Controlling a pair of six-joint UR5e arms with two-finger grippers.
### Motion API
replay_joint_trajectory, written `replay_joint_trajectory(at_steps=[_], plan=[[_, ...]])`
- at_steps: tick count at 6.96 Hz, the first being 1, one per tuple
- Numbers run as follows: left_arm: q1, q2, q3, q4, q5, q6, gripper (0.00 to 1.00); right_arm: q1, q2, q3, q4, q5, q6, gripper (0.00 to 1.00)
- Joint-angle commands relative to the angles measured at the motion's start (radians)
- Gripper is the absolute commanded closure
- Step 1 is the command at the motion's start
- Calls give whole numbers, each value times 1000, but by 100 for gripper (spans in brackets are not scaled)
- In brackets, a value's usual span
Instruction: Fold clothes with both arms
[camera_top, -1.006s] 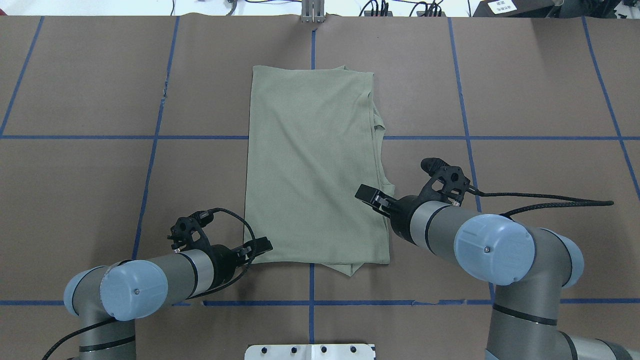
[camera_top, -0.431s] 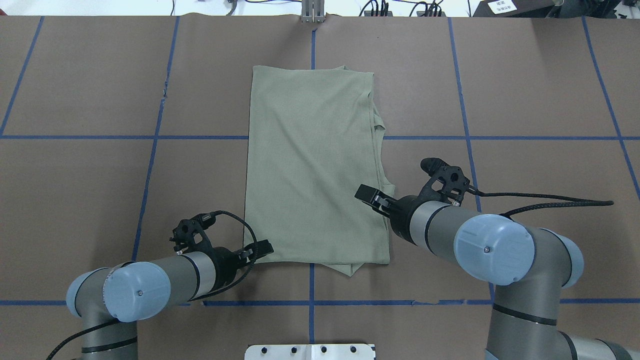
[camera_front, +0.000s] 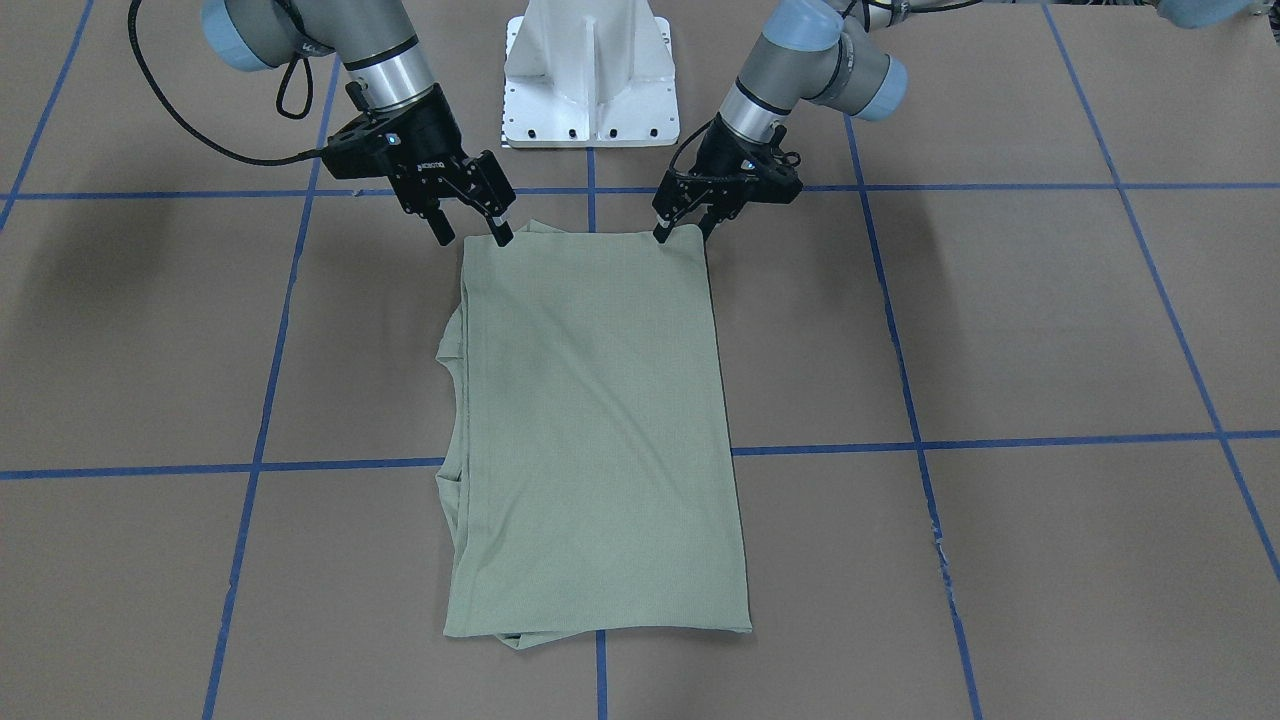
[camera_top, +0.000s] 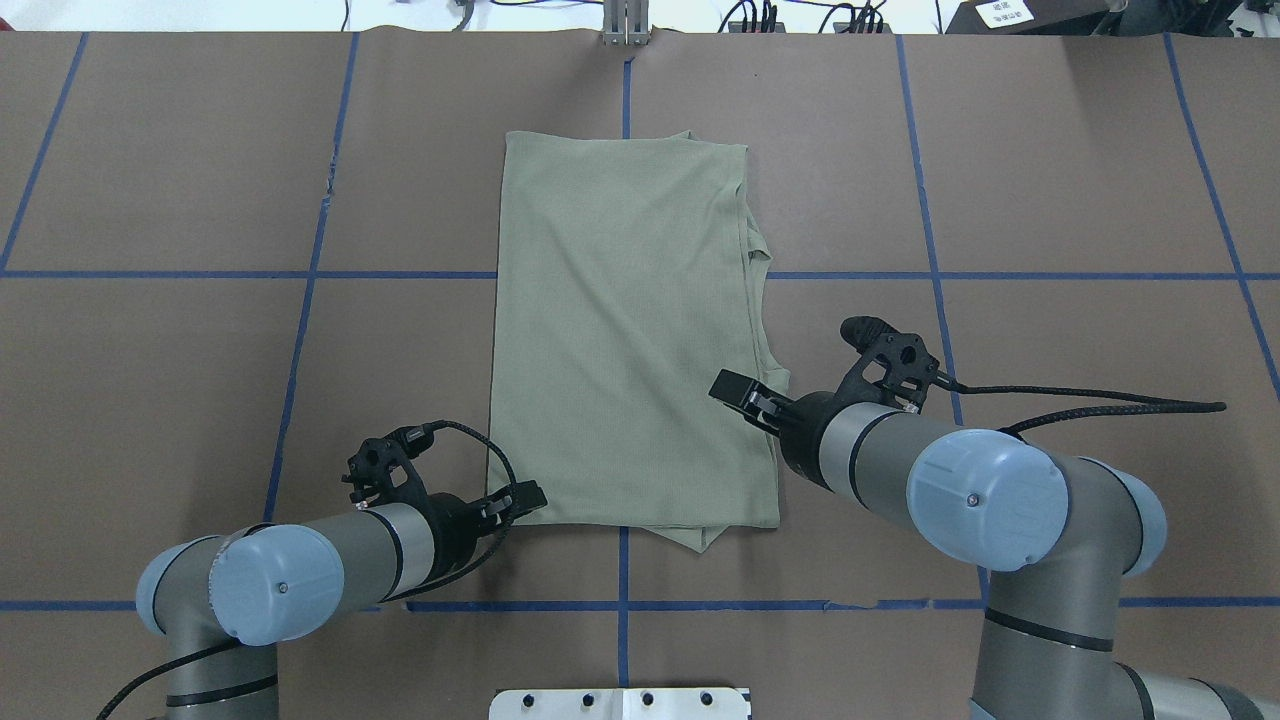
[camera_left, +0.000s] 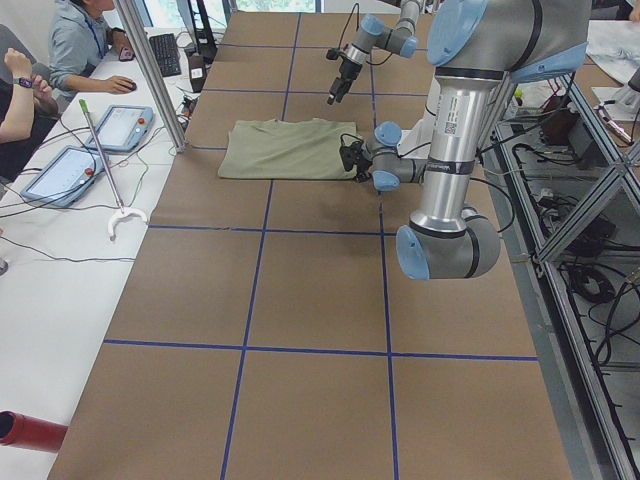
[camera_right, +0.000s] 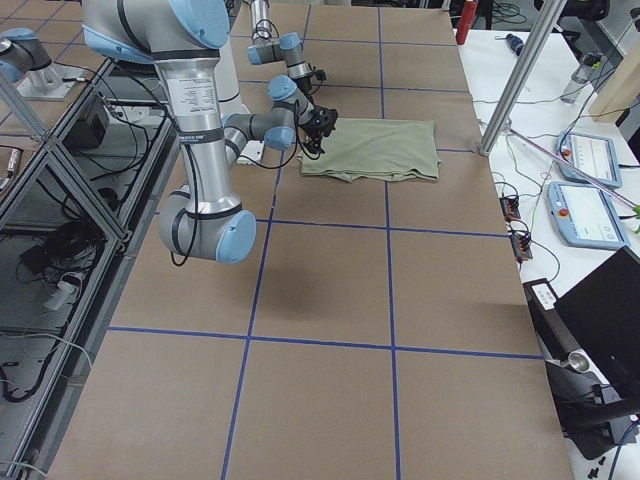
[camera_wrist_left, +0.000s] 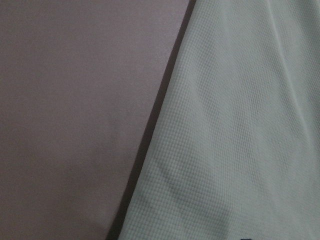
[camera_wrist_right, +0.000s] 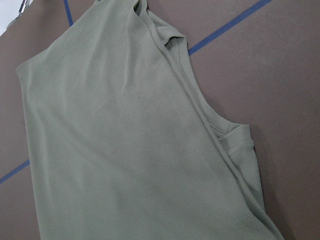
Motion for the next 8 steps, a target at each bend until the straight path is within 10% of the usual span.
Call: replay_joint_trajectory(at_steps=[1, 3, 4, 8], plan=[[0, 2, 0, 0, 1, 0, 65, -5, 1, 0, 0, -1, 2, 0], [0, -1, -2, 0, 2, 0, 75, -55, 6, -16, -8, -53, 26, 2], [0, 2, -5, -2, 2, 0, 100, -79, 9, -45, -12, -67, 102, 6], [0, -1, -9, -2, 2, 0, 100, -135, 102, -169, -113, -90, 236, 16]])
